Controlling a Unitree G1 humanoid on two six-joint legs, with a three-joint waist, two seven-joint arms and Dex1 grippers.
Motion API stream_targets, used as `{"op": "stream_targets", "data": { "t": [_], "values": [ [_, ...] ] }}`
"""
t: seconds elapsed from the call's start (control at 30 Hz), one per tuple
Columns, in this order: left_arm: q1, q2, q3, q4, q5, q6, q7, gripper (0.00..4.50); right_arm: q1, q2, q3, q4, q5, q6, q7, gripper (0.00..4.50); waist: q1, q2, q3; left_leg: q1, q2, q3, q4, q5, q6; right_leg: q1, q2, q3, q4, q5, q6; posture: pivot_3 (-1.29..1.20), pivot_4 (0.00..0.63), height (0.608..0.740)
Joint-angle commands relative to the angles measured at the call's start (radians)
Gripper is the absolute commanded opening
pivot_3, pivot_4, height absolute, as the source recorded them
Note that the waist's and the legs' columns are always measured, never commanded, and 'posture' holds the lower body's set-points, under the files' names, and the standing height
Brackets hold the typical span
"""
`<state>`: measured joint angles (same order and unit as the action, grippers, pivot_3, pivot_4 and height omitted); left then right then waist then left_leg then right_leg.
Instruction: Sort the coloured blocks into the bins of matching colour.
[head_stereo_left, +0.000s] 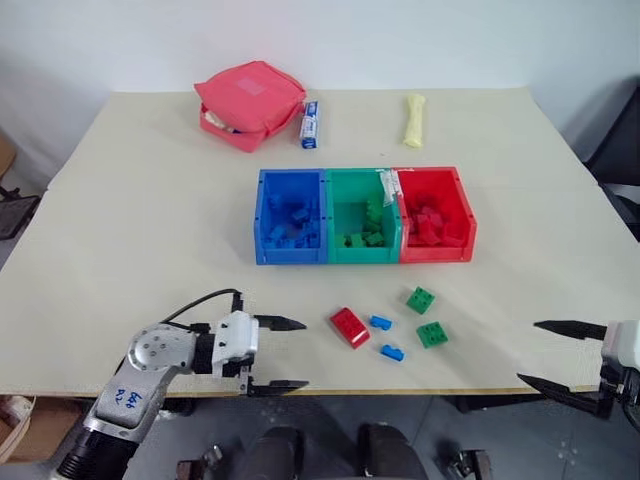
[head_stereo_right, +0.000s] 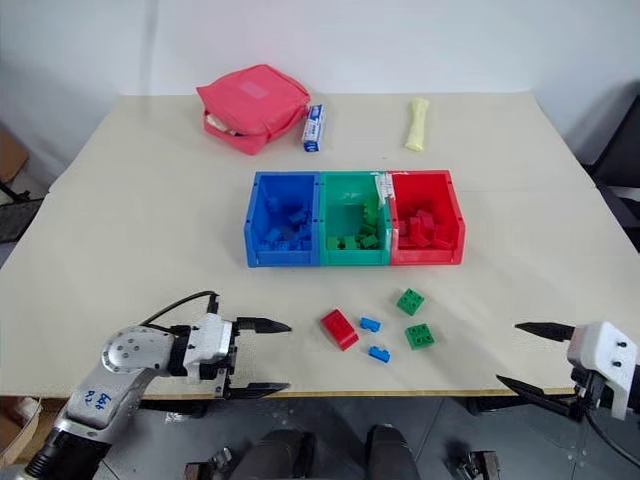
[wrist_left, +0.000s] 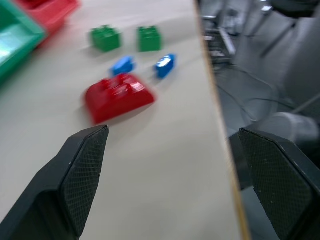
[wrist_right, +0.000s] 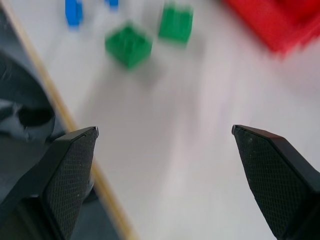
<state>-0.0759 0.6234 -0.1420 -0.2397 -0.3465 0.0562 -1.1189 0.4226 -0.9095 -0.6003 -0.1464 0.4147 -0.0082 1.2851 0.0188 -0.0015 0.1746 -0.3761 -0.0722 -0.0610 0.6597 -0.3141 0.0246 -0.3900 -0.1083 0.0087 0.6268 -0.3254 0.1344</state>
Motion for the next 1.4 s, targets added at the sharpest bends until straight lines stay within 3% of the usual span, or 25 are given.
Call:
{"op": "stream_targets", "data": {
  "t": [0.03, 0.37, 0.7, 0.83, 1.1, 1.17, 1.27, 1.4],
  "values": [
    [-0.011, -0.014, -0.019, -0.046, 0.01, -0.008, 0.015, 4.38, -0.026, -0.023, 0.022, -0.021, -0.005, -0.022, 0.014, 4.5, -0.004, 0.001, -0.001, 0.001, 0.0, 0.0, -0.001, 0.0, 0.0, 0.0, 0.0, 0.0, 0.0, 0.0, 0.0, 0.0, 0.15, 0.74],
    [0.008, 0.043, 0.059, -0.033, 0.008, -0.03, 0.024, 4.38, -0.309, -0.04, 0.383, 0.019, -0.051, 0.077, 0.057, 4.5, -0.004, 0.001, -0.001, 0.001, 0.0, 0.0, -0.001, 0.0, -0.001, 0.0, 0.0, -0.001, 0.0, 0.0, 0.0, 0.0, 0.15, 0.74],
    [0.029, 0.051, 0.088, -0.056, 0.002, -0.027, 0.042, 4.38, -0.522, 0.049, 0.596, 0.18, -0.133, 0.024, 0.053, 4.5, 0.003, 0.001, -0.001, 0.001, 0.0, 0.0, -0.001, 0.0, -0.001, 0.0, -0.001, -0.002, 0.0, 0.0, 0.0, 0.0, 0.15, 0.74],
    [0.023, 0.046, 0.09, -0.046, 0.003, -0.035, 0.047, 4.5, -0.545, 0.071, 0.6, 0.166, -0.105, 0.045, 0.044, 3.65, 0.003, 0.001, -0.001, 0.001, 0.001, 0.0, -0.001, 0.0, -0.001, 0.0, 0.0, -0.002, 0.0, 0.0, 0.0, 0.0, 0.15, 0.74],
    [-0.013, -0.009, 0.115, -0.043, -0.06, -0.002, 0.082, 4.5, -0.528, 0.063, 0.564, 0.129, -0.062, 0.071, 0.048, 0.89, 0.005, 0.001, -0.001, 0.001, 0.0, 0.0, -0.001, 0.0, -0.001, 0.0, 0.0, -0.002, 0.0, 0.0, 0.0, 0.0, 0.15, 0.74],
    [-0.017, -0.024, 0.129, -0.035, -0.07, 0.006, 0.102, 4.5, -0.522, 0.049, 0.535, 0.063, 0.001, 0.158, 0.039, 0.23, 0.005, 0.001, -0.001, 0.001, 0.0, 0.0, -0.001, 0.0, -0.001, 0.0, 0.0, -0.002, 0.0, 0.0, 0.0, 0.0, 0.15, 0.74],
    [-0.021, -0.041, 0.165, -0.003, -0.075, 0.013, 0.141, 4.5, -0.561, 0.062, 0.491, -0.025, 0.085, 0.274, -0.029, 0.23, 0.001, 0.001, -0.001, 0.001, 0.001, 0.0, -0.001, 0.0, -0.001, -0.001, 0.0, -0.002, 0.0, 0.0, 0.0, 0.0, 0.15, 0.74],
    [-0.011, -0.041, 0.173, 0.01, -0.054, -0.01, 0.151, 4.5, -0.587, 0.06, 0.494, -0.029, 0.06, 0.273, -0.046, 0.23, 0.004, 0.001, 0.0, 0.001, 0.001, 0.0, -0.001, 0.0, -0.002, -0.001, 0.0, -0.002, 0.0, 0.0, 0.0, 0.0, 0.15, 0.74]
  ]
}}
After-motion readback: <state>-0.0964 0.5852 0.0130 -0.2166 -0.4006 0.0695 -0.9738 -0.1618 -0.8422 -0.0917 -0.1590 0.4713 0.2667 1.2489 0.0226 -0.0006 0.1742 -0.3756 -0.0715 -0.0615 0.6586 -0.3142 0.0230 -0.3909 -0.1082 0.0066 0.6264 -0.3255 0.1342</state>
